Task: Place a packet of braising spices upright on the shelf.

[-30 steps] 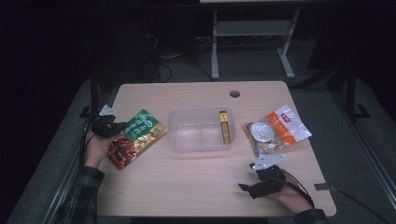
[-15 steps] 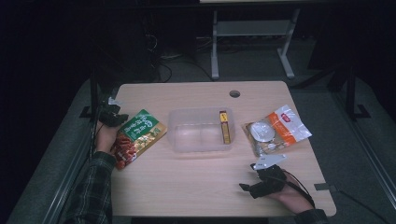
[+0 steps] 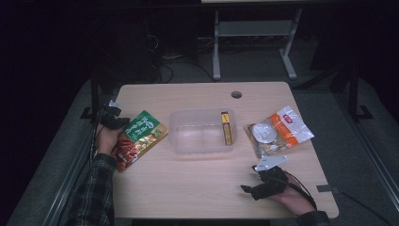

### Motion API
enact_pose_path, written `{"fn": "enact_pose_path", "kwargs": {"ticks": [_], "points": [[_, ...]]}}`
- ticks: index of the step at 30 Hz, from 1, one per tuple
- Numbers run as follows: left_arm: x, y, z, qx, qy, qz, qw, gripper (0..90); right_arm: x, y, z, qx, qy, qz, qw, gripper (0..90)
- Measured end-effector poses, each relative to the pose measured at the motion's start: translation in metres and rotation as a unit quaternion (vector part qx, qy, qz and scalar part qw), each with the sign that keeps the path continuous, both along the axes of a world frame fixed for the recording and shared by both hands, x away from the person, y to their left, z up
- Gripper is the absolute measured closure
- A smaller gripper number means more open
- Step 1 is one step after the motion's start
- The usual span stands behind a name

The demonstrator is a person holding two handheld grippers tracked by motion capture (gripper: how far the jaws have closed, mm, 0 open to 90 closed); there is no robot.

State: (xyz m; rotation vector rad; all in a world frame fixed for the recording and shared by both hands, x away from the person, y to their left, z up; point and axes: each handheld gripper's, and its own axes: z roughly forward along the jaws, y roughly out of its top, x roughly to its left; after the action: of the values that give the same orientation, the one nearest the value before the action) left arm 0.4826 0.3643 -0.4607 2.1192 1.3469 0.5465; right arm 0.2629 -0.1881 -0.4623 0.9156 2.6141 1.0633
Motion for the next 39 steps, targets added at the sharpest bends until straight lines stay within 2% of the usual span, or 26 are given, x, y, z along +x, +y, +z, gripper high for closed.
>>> {"fn": "enact_pose_path", "kwargs": {"ticks": [5,7,10,12,18,22,23,24,29,31,33,37,38,39], "points": [[-0.002,-0.008,0.000,0.004,0.002,-0.020,0.9998,90.0,0.000,0.001,0.000,0.000,0.000,0.001,1.0000,14.9],[-0.003,-0.011,0.000,-0.005,0.005,-0.027,0.9996,90.0,0.000,0.000,0.000,-0.001,0.000,0.001,1.0000,14.9],[-0.005,-0.014,0.001,-0.001,0.008,-0.037,0.9993,90.0,0.000,0.000,0.000,-0.001,0.000,0.001,1.0000,14.9],[-0.010,-0.019,0.001,0.003,0.009,-0.050,0.9987,90.0,-0.001,-0.001,0.001,-0.001,0.000,0.000,1.0000,15.0],[-0.022,-0.022,0.001,-0.004,0.010,-0.062,0.9980,90.0,-0.002,-0.001,0.001,0.000,-0.001,0.001,1.0000,15.0],[-0.034,-0.022,0.002,-0.020,0.011,-0.073,0.9970,90.0,-0.002,0.000,0.001,-0.002,-0.002,0.002,1.0000,15.0],[-0.034,-0.022,0.002,-0.020,0.011,-0.073,0.9970,90.0,-0.001,0.000,0.001,-0.003,-0.003,0.003,1.0000,15.0],[-0.035,-0.018,0.004,-0.011,0.008,-0.074,0.9972,90.0,-0.001,0.001,0.001,-0.004,-0.003,0.003,1.0000,15.0],[-0.037,-0.004,0.006,-0.002,0.000,-0.037,0.9993,90.0,-0.002,0.001,0.001,-0.004,-0.002,0.002,1.0000,15.0],[-0.038,0.001,0.003,0.002,0.007,-0.027,0.9996,90.0,-0.001,0.000,0.001,-0.005,-0.003,0.002,1.0000,15.0],[-0.039,0.000,0.001,-0.008,0.007,-0.030,0.9995,90.0,-0.001,0.001,0.001,-0.003,-0.002,0.000,1.0000,15.0],[-0.043,-0.004,0.002,0.004,0.008,-0.037,0.9993,90.0,-0.002,0.001,0.001,-0.004,-0.003,0.002,1.0000,15.0],[-0.049,-0.004,0.002,0.014,0.002,-0.037,0.9992,90.0,-0.002,0.001,0.002,-0.003,-0.003,0.001,1.0000,15.0],[-0.049,-0.004,0.002,0.014,0.002,-0.037,0.9992,90.0,-0.002,0.001,0.002,-0.003,-0.003,0.001,1.0000,15.0]]}}
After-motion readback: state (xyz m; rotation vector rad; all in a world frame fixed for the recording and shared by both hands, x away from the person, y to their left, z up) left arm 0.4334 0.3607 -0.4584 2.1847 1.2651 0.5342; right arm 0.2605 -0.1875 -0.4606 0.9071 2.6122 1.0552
